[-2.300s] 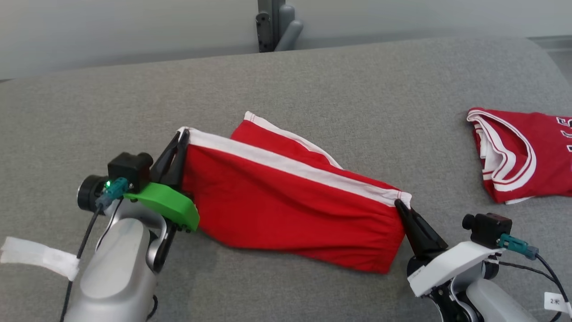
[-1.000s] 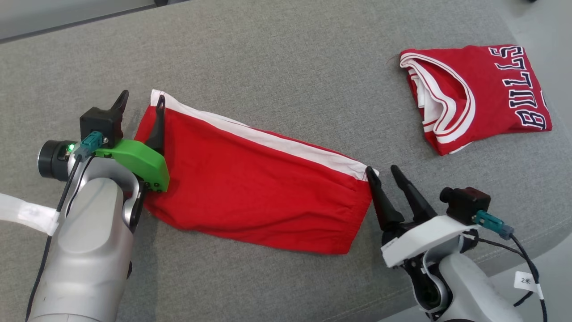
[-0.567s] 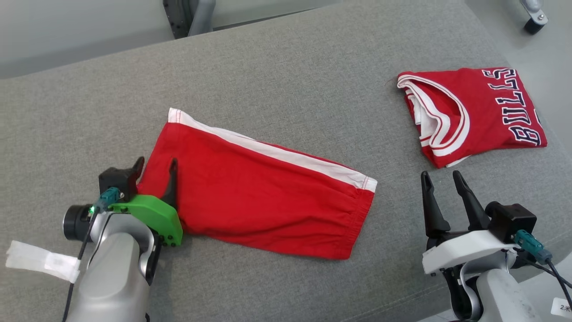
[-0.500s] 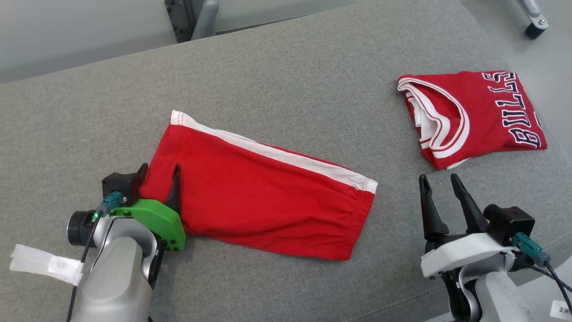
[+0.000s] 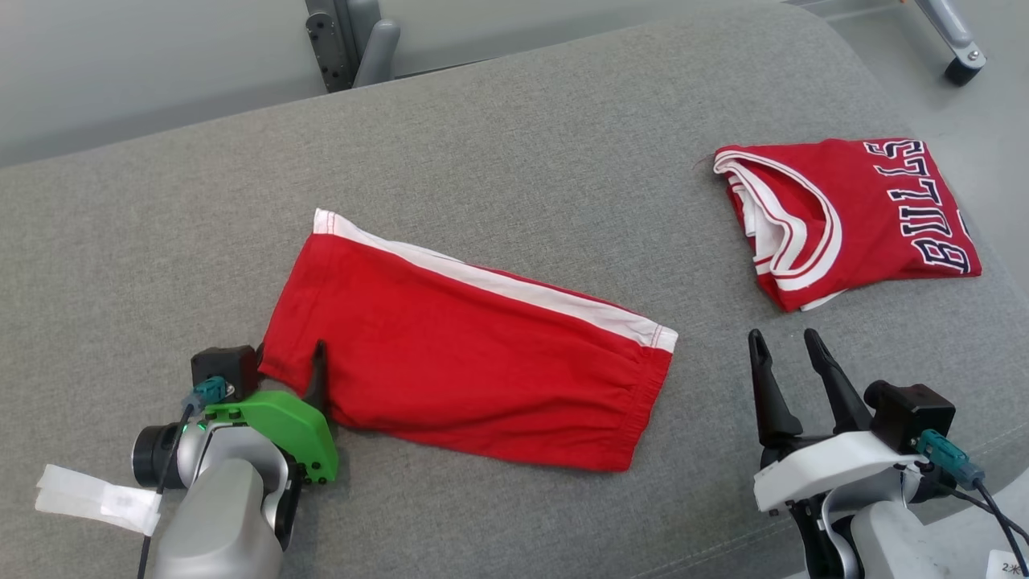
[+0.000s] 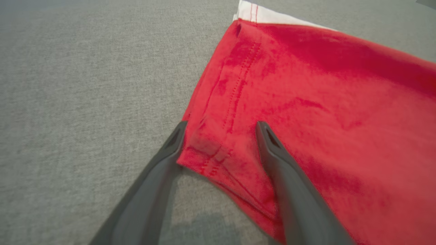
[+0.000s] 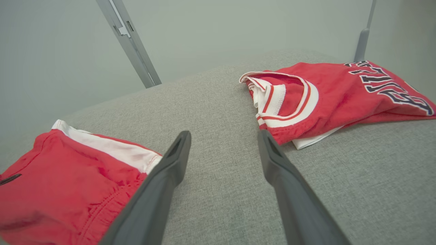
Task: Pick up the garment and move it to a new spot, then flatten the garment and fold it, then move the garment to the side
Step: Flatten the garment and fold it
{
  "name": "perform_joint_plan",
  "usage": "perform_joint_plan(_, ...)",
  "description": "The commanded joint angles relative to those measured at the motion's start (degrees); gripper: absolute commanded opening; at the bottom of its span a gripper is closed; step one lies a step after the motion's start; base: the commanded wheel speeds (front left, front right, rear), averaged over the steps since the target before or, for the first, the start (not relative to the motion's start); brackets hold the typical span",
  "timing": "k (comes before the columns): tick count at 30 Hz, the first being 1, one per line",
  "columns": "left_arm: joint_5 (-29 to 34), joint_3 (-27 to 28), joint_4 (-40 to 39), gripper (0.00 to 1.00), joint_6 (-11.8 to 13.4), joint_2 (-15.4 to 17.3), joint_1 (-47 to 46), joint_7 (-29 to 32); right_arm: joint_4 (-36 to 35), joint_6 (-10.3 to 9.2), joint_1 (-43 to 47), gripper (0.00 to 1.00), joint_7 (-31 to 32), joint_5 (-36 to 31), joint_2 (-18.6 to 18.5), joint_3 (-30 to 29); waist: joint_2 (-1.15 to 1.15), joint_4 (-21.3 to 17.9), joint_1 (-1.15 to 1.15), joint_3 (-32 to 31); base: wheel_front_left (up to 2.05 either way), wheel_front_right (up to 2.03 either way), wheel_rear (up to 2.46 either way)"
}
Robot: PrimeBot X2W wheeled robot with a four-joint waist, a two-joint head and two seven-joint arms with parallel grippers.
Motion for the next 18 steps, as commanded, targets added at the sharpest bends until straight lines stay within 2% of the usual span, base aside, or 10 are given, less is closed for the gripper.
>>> perform_joint_plan(1, -0.60, -0.14, 0.77, 1.00, -0.22, -0.03, 0.51, 0.14, 0.20, -0.01, 0.59, 1.00, -0.16, 0.25, -0.07, 0.02, 0.00, 0.04, 0.00, -0.06, 0.00, 0.00, 0.00)
perform_joint_plan(5, -0.83, 0.24, 1.80, 1.00, -0.04, 0.08, 0.10, 0.15, 0.18, -0.01, 0.81, 1.00, -0.16, 0.57, -0.07, 0.18, 0.00, 0.19, 0.00, -0.17, 0.00, 0.00, 0.00)
perform_joint_plan(6, -0.93, 0.54, 1.69, 0.93, 0.33, 0.14, 0.09, 0.15, 0.23, -0.01, 0.80, 1.00, -0.16, 0.59, -0.07, 0.19, 0.00, 0.25, 0.00, -0.18, 0.00, 0.00, 0.00)
perform_joint_plan(7, -1.21, 0.84, 1.59, 0.63, 0.33, 0.12, 0.15, 0.14, 0.30, -0.01, 0.74, 1.00, -0.16, 0.70, -0.07, 0.20, 0.00, 0.30, 0.00, -0.18, 0.00, 0.00, 0.00)
perform_joint_plan(8, -1.09, 0.91, 1.52, 0.26, 0.32, 0.09, 0.20, 0.14, 0.33, -0.01, 0.65, 1.00, -0.16, 0.75, -0.07, 0.24, 0.00, 0.35, 0.00, -0.19, 0.00, 0.00, 0.00)
perform_joint_plan(9, -1.07, 0.99, 1.05, 0.00, 0.25, 0.10, 0.29, 0.14, 0.35, -0.01, 0.57, 1.00, -0.16, 0.73, -0.07, 0.27, 0.00, 0.40, 0.00, -0.20, 0.00, 0.00, 0.00)
perform_joint_plan(18, -1.36, 3.15, -7.40, 0.00, -0.18, -0.69, 3.91, 0.09, 0.70, -0.01, 1.83, 1.00, -0.16, 1.46, -0.06, -0.25, 0.00, 2.90, 0.00, -2.08, 0.00, 0.00, 0.00)
